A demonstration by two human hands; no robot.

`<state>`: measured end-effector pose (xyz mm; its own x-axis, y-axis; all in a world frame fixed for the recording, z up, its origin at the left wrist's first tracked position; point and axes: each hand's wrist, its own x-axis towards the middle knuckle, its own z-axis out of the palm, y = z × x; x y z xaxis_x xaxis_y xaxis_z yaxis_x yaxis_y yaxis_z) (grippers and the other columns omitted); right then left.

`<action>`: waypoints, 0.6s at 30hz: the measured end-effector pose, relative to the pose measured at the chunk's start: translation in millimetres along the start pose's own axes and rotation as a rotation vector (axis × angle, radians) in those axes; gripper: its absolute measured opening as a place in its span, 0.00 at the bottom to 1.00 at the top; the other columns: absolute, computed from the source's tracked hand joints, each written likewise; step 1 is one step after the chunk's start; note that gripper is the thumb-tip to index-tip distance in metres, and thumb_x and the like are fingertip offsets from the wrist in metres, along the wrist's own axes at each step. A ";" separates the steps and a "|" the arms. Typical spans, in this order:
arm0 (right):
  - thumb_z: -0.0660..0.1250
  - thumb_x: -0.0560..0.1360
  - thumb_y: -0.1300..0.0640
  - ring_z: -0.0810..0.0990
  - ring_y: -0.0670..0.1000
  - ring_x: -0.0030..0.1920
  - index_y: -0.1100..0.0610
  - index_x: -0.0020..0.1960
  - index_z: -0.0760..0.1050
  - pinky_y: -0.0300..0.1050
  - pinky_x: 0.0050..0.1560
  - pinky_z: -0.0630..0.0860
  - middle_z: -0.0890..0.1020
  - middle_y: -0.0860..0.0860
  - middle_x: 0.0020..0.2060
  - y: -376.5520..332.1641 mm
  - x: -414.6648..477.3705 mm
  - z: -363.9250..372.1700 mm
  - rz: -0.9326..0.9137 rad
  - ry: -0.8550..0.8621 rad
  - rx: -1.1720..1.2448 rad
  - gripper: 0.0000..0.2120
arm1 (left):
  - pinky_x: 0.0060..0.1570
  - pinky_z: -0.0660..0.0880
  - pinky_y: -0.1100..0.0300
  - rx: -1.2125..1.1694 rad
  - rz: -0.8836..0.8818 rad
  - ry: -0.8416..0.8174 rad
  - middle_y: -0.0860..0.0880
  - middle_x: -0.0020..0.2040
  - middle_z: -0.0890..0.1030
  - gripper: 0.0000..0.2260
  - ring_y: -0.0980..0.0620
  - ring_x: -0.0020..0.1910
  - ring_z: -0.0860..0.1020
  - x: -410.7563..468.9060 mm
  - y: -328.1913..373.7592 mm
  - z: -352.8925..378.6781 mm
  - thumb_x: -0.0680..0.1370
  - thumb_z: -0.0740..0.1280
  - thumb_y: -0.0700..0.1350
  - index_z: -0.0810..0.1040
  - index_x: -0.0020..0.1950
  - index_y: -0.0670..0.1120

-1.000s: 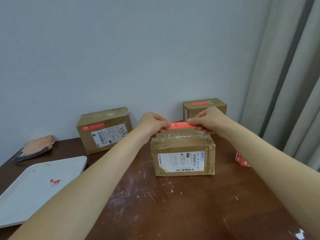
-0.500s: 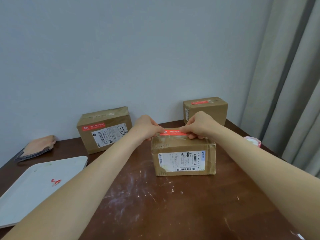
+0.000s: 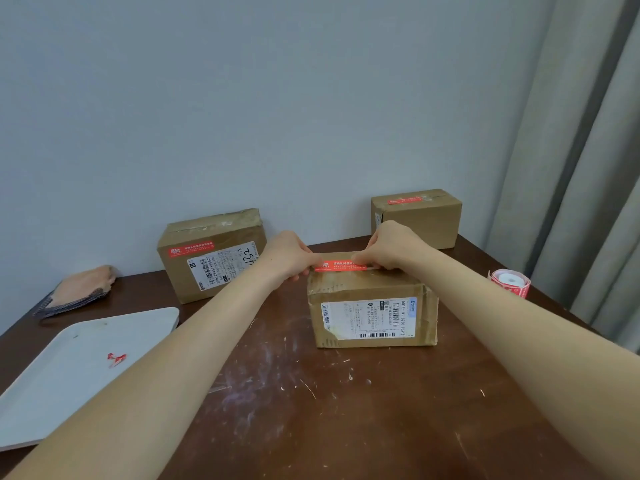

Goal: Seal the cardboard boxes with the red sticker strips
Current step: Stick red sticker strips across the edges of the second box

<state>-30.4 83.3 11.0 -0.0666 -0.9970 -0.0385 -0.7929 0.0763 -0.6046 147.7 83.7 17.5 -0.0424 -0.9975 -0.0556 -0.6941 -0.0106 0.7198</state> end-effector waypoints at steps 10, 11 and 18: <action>0.72 0.66 0.46 0.78 0.51 0.36 0.58 0.41 0.81 0.44 0.38 0.72 0.79 0.50 0.31 0.3 0.1 2.1 0.013 -0.003 -0.073 0.15 | 0.25 0.65 0.65 -0.013 -0.008 -0.011 0.48 0.28 0.75 0.07 0.53 0.25 0.69 4.0 -3.1 2.7 0.71 0.73 0.43 0.81 0.44 0.40; 0.72 0.67 0.46 0.78 0.51 0.36 0.58 0.42 0.81 0.44 0.38 0.72 0.79 0.50 0.32 0.3 0.2 2.1 0.012 -0.005 -0.074 0.15 | 0.25 0.65 0.65 -0.014 -0.006 -0.011 0.48 0.27 0.75 0.07 0.53 0.25 0.68 4.1 -3.4 2.9 0.71 0.73 0.43 0.81 0.43 0.40; 0.72 0.67 0.45 0.80 0.51 0.38 0.58 0.41 0.81 0.46 0.41 0.76 0.81 0.50 0.33 1.7 4.1 3.9 0.007 -0.023 -0.091 0.15 | 0.24 0.66 0.65 -0.017 -0.006 -0.013 0.48 0.28 0.75 0.06 0.54 0.25 0.69 4.9 -4.2 4.1 0.71 0.73 0.43 0.81 0.44 0.41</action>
<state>-29.7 79.3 6.7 -0.0589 -0.9964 -0.0610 -0.8442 0.0823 -0.5297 147.5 79.2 11.4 -0.0472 -0.9965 -0.0689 -0.6819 -0.0183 0.7312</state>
